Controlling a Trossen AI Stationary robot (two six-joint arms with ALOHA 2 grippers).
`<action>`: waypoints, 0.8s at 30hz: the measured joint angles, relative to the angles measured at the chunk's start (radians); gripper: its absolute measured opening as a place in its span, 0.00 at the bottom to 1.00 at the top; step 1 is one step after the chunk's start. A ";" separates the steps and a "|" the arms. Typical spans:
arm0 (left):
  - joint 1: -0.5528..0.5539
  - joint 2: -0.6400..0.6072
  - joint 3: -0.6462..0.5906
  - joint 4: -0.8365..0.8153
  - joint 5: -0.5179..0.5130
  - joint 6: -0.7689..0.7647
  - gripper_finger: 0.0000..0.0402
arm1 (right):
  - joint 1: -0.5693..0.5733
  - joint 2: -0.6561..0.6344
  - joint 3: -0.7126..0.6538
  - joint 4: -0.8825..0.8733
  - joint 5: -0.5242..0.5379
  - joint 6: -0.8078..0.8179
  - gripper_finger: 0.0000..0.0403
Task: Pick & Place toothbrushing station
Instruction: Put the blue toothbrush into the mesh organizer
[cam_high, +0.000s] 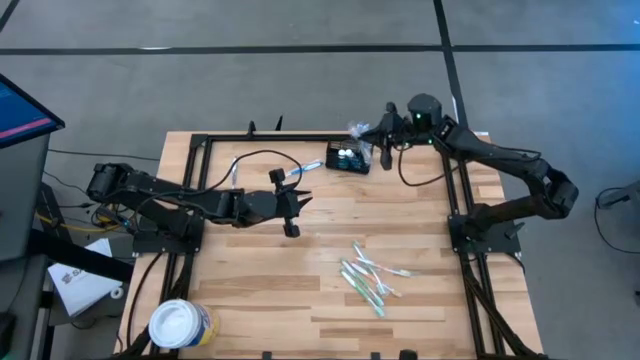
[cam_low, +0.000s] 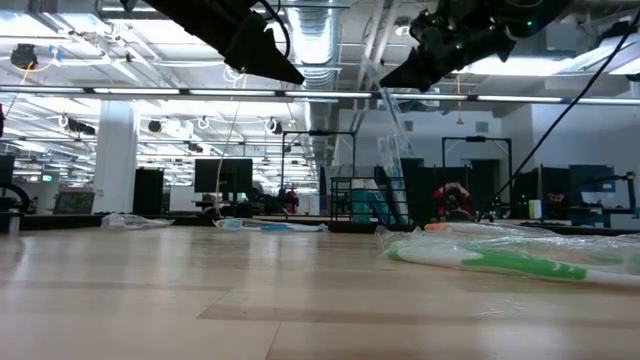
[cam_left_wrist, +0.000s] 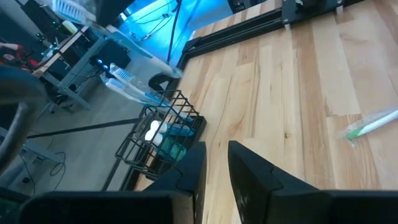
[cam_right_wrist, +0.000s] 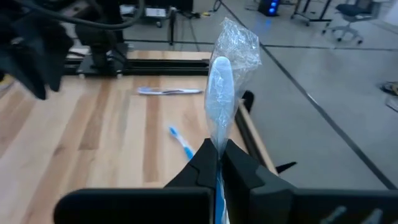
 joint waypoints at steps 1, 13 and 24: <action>0.000 0.000 0.000 0.000 0.000 0.000 0.15 | -0.012 0.000 0.000 0.006 -0.001 0.004 0.00; 0.000 0.000 0.000 -0.001 0.000 -0.018 0.15 | -0.073 -0.011 -0.213 0.394 -0.110 0.135 0.00; 0.006 0.000 0.000 0.002 0.000 -0.017 0.15 | -0.168 -0.029 -0.450 0.887 -0.113 0.274 0.00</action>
